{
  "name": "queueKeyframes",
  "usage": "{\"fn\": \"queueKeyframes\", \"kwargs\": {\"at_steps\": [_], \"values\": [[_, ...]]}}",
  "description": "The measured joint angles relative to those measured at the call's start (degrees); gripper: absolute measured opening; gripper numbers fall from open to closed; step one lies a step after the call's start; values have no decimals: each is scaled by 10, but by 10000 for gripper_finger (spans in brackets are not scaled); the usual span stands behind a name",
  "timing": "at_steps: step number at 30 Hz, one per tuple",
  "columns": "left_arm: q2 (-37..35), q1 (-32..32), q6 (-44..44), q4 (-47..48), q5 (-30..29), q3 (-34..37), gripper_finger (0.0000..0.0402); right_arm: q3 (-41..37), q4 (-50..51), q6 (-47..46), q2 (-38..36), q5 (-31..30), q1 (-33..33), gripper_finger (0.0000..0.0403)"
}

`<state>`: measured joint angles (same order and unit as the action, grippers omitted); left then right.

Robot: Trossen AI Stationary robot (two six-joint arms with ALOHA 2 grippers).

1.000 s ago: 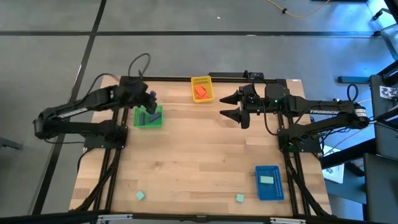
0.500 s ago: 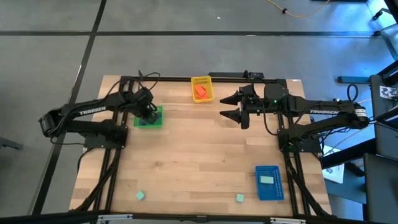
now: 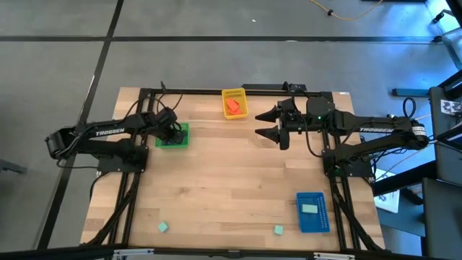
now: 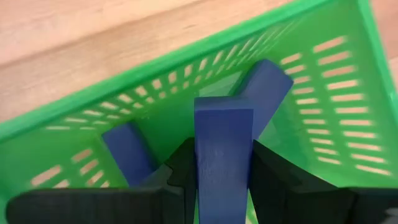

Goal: Sort & place blocks by color
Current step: Put the violet block into the green bin, then put the right light blue block into the blue bin

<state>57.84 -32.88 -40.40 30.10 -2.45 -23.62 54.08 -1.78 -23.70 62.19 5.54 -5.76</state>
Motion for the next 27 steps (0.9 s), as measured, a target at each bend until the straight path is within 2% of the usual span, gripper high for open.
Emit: {"fn": "queueKeyframes", "kwargs": {"at_steps": [6,13,17,23,27], "values": [[0,0,0,1,-2,1,101,0,0,0,0,1,0,332],[-1,0,0,6,-14,1,204,0,0,0,0,1,0,332],[-14,0,0,4,4,0,241,0,0,1,0,1,0,332],[-59,0,19,10,34,-44,251,0,0,2,0,1,0,332],[-99,0,45,24,9,-96,250,0,0,2,0,0,0,332]]}}
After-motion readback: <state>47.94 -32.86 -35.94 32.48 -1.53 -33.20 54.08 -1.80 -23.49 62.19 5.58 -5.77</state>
